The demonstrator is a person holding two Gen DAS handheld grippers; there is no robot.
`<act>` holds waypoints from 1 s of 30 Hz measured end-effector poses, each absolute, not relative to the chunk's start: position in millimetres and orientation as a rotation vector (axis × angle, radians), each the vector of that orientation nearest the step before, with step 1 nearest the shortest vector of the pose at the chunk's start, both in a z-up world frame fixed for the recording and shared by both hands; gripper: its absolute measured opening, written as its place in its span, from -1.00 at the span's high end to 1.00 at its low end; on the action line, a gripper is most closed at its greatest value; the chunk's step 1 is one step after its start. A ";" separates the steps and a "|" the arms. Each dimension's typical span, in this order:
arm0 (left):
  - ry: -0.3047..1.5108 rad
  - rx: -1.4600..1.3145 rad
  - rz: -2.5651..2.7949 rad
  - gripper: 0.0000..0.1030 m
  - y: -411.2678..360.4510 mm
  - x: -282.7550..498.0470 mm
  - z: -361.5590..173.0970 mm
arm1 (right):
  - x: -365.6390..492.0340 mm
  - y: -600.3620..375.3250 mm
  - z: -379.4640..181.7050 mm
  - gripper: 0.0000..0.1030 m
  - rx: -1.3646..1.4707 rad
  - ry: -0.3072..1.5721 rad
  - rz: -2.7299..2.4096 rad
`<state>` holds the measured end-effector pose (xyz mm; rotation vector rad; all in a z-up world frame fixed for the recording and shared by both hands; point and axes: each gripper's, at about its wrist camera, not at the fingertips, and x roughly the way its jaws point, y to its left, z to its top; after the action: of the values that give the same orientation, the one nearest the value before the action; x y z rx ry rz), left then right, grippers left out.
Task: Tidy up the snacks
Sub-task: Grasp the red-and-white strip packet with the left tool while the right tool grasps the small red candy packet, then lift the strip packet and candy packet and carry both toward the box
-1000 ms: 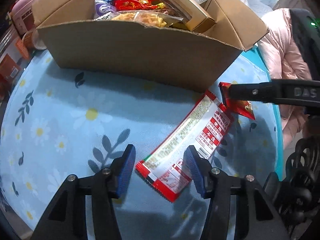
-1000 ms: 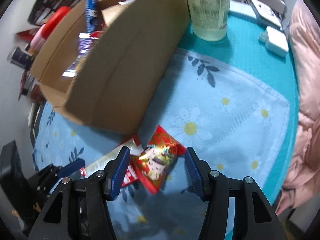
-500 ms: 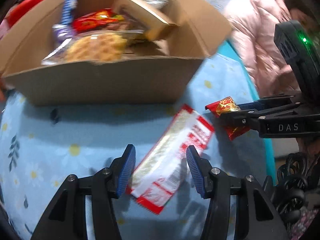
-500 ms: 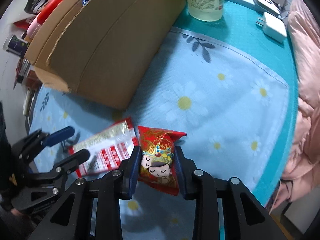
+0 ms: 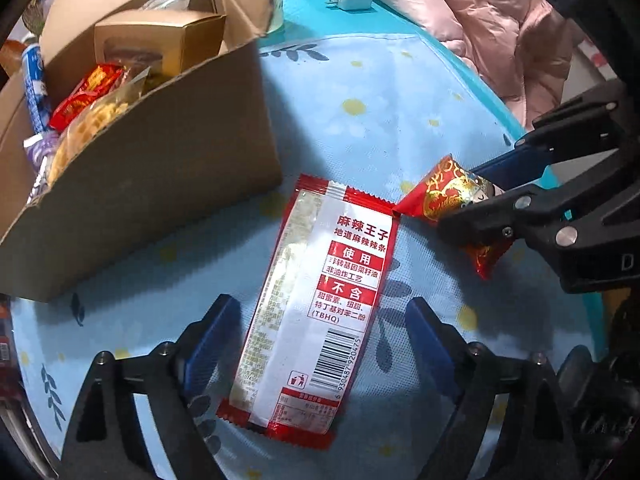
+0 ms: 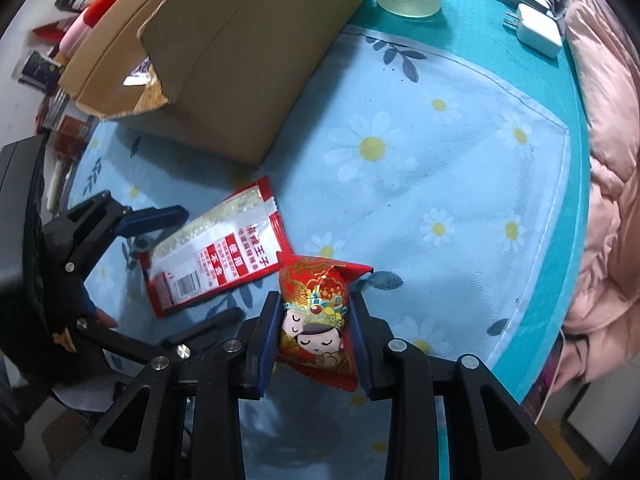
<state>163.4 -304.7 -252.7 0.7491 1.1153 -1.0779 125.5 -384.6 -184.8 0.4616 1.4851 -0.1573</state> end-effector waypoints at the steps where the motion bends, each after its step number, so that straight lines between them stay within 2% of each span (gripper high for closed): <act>1: 1.108 0.743 -1.071 -0.69 -304.1 163.0 -252.4 | 124.9 -383.2 -186.1 0.37 0.456 1.491 -0.159; 4: 1.105 0.697 -1.048 -0.63 -295.8 171.7 -252.1 | 123.5 -379.8 -188.8 0.37 0.456 1.497 -0.157; 8: 1.083 0.670 -1.018 -0.12 -285.5 175.9 -245.2 | 128.6 -371.3 -191.8 0.37 0.449 1.499 -0.153; 12: 1.102 0.652 -0.988 0.03 -280.2 178.4 -242.7 | 133.7 -363.7 -192.9 0.37 0.434 1.501 -0.133; 30: 1.288 0.407 -0.557 0.06 -189.9 162.7 -245.3 | 126.0 -310.7 -192.9 0.37 0.345 1.515 0.003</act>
<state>162.7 -189.9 -245.3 0.4075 1.2885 -0.5568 126.0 -310.7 -192.9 0.3453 1.5152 0.0029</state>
